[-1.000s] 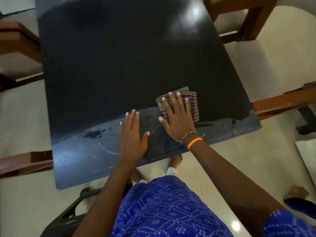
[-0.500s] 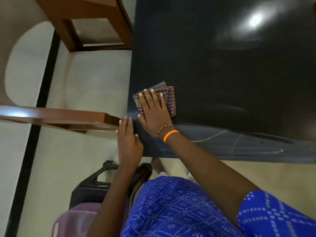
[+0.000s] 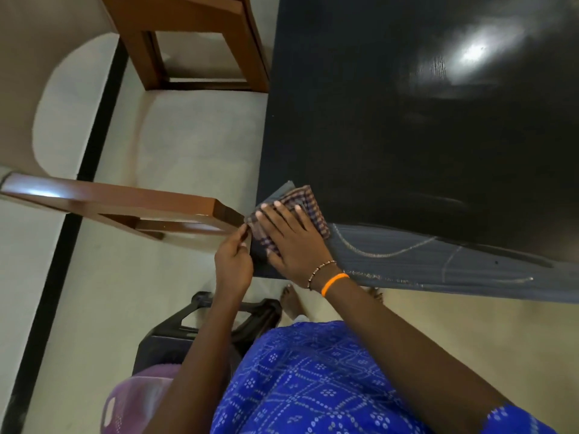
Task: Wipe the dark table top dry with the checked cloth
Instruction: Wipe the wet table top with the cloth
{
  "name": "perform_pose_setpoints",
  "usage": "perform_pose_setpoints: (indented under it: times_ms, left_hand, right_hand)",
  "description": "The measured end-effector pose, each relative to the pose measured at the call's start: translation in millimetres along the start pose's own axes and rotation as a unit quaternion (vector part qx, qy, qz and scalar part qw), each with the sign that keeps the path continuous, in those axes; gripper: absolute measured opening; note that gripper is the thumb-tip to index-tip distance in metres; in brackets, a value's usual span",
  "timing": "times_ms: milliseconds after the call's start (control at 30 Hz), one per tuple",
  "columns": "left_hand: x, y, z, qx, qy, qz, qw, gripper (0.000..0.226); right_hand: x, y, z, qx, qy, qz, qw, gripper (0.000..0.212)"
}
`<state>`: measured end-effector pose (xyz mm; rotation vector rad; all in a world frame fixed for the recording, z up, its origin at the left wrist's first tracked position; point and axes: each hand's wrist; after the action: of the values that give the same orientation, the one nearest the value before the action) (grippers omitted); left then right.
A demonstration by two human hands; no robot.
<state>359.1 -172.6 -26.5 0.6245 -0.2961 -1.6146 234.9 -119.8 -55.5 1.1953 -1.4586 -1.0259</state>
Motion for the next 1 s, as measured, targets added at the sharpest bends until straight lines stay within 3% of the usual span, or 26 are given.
perform_pose_setpoints:
  times_ms: [300, 500, 667, 800, 933, 1000]
  left_hand:
    - [2, -4, -4, -0.029, 0.034, 0.001, 0.999, 0.034]
    - [5, 4, -12, -0.135, 0.142, -0.025, 0.98, 0.03]
    - [-4, 13, -25, -0.165, 0.181, -0.024, 0.969, 0.037]
    - [-17, 19, -31, -0.214, 0.226, -0.019, 0.95, 0.059]
    - [-37, 22, -36, -0.234, 0.25, 0.005, 0.94, 0.066]
    - [-49, 21, -36, -0.212, 0.226, -0.004, 0.951, 0.063]
  right_hand:
    - [-82, 46, 120, -0.044, -0.259, 0.025, 0.964, 0.071]
    - [-79, 40, 93, -0.07, -0.351, 0.028, 0.934, 0.074]
    - [-47, 10, -2, -0.043, -0.252, 0.016, 0.967, 0.074]
    - [-18, -6, -69, -0.008, -0.117, 0.003, 0.993, 0.072]
    - [-26, -11, -83, -0.021, -0.012, -0.013, 1.0, 0.068]
    - [-38, -9, -70, 0.006, 0.018, 0.004, 1.0, 0.064]
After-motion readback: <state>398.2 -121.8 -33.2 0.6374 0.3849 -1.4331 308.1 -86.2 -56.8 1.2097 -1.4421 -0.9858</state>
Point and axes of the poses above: each hand's wrist, its own x-axis towards the middle knuckle, its own y-axis out of the back of the hand, z = x × y, and after that the axes turned 15 degrees about z, right-handed
